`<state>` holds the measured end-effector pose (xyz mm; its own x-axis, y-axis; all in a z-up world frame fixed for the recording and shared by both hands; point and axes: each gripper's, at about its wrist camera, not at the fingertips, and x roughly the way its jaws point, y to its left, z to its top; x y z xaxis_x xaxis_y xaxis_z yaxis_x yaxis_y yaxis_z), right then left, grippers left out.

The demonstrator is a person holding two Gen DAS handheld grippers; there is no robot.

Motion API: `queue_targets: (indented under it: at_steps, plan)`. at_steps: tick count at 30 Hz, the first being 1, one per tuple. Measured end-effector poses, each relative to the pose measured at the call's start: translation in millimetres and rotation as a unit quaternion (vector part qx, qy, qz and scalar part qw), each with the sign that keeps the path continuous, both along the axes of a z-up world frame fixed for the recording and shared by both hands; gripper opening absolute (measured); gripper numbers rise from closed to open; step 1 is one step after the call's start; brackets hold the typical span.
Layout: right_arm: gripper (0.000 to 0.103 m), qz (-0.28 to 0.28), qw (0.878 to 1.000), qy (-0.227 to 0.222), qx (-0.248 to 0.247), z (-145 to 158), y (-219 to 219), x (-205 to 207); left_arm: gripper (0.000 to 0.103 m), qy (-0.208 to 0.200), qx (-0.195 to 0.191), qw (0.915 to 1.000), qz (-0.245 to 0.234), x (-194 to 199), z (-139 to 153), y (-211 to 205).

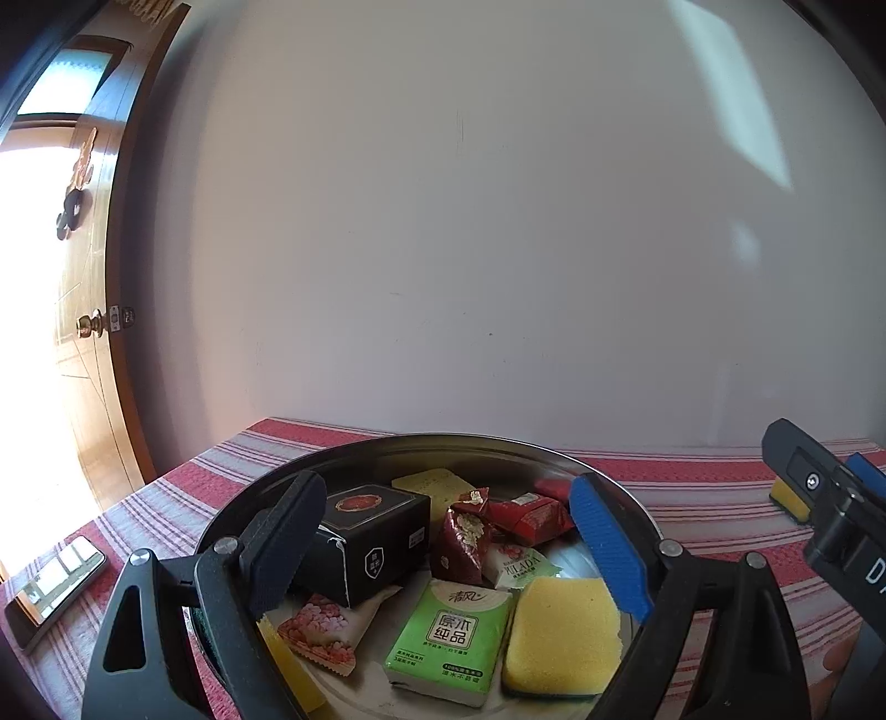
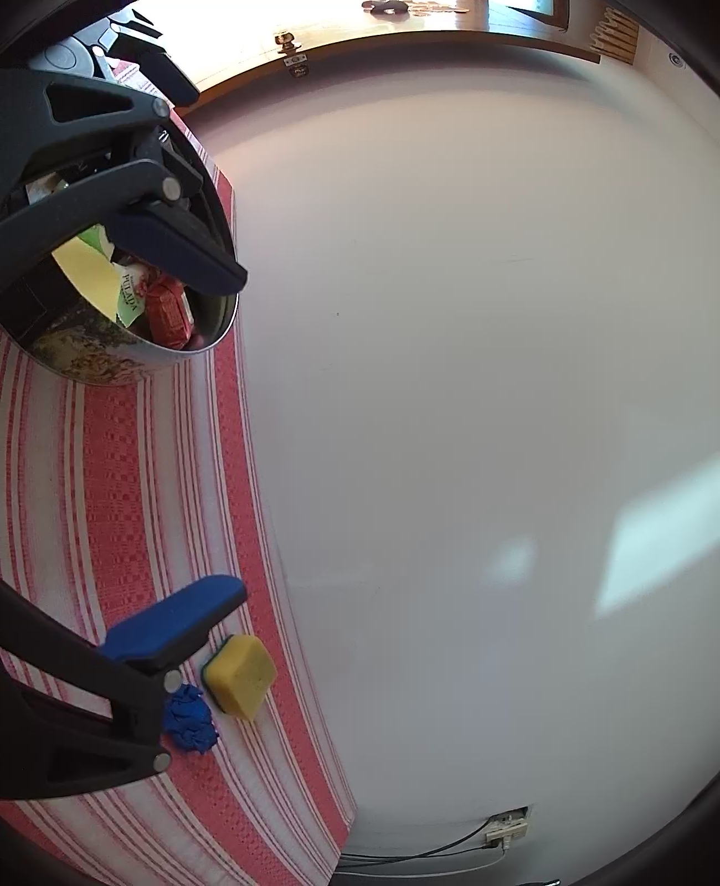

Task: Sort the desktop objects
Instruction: 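Release both red packets into the tin by opening both grippers, then move both grippers back toward the yellow sponge and blue sock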

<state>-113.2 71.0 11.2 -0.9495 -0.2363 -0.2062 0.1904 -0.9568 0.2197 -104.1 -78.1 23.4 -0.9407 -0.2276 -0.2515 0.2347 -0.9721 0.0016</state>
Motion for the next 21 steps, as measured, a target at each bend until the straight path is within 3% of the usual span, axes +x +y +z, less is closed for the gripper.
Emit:
queue_targets:
  at_steps: [12,21]
  plan:
    - [0.103,-0.003,1.0,-0.012,0.009,3.5,20.9,22.4,0.091,-0.009,-0.009,0.9999,-0.004,2.7,-4.0,13.4]
    - [0.103,-0.022,0.999,-0.015,0.023,2.9,50.4,31.5,0.091,-0.012,-0.013,0.9992,-0.035,9.1,-4.2,45.5]
